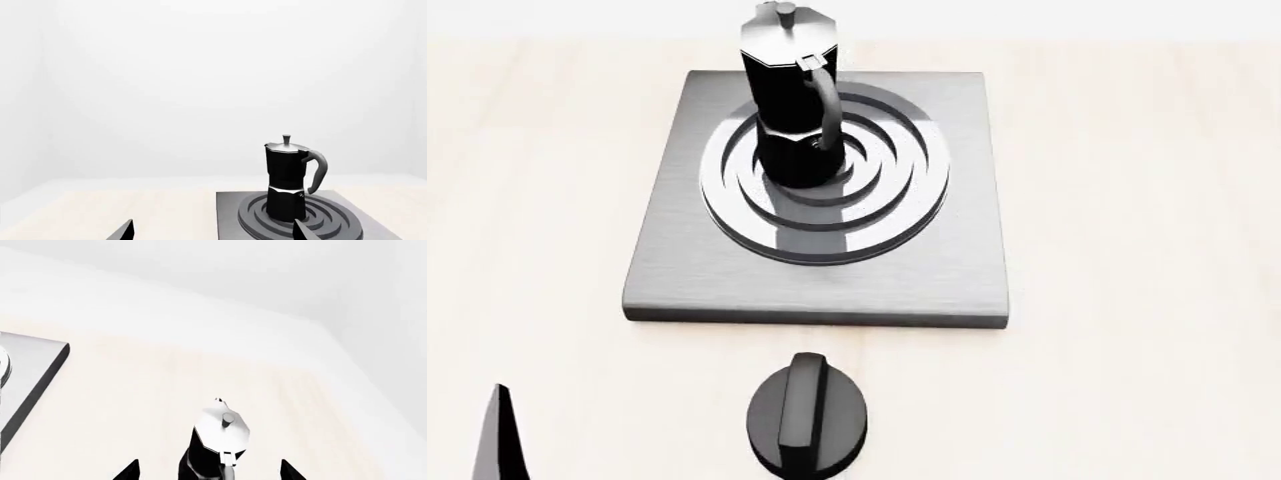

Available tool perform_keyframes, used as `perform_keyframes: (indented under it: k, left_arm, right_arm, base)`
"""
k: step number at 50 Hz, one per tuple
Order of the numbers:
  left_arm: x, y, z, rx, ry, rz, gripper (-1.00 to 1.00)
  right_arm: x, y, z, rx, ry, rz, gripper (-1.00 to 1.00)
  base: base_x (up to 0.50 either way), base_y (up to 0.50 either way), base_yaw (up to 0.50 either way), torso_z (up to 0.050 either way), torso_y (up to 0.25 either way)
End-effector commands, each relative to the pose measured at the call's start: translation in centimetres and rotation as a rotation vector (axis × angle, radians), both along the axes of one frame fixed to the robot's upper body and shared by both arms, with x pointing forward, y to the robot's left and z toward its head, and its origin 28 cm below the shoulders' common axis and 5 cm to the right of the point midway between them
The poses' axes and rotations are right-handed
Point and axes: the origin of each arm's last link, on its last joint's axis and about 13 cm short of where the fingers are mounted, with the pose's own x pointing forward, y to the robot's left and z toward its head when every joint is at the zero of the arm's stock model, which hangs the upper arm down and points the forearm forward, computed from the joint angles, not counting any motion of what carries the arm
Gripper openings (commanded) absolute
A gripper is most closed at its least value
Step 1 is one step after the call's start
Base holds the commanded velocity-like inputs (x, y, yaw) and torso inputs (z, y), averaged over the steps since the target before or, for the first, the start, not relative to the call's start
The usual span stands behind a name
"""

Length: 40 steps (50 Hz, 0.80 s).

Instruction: Put both moka pots on the stove.

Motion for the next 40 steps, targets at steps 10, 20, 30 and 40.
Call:
perform_keyframes:
  k: [10,20,30,40]
  left_arm:
    - [0.0,0.1,0.1,0.002,-0.005,0.007,1.0]
    - [0.1,0.1,0.1,0.005,-0.002,0.009,1.0]
    - [0.2,0.0,0.0,0.007,0.003,0.009,1.0]
    - [0.2,-0.1,-0.1,0.009,0.005,0.007,1.0]
  right_arm:
    - [0.1,-2.8,0.9,-0.001,0.157,-0.07,1.0]
    - [0.8,-2.9,-0.5,0.033,0.178,-0.03,1.0]
    - [1.6,-3.2,-1.5,0.06,0.148,0.042,1.0]
    - [1.3,-3.8,-1.8,0.059,0.143,-0.009,1.0]
  base:
    - [0.0,0.0,0.0,0.0,0.0]
    - [0.0,0.0,0.0,0.0,0.0]
    - [0.0,0.0,0.0,0.0,0.0]
    - [0.0,0.0,0.0,0.0,0.0]
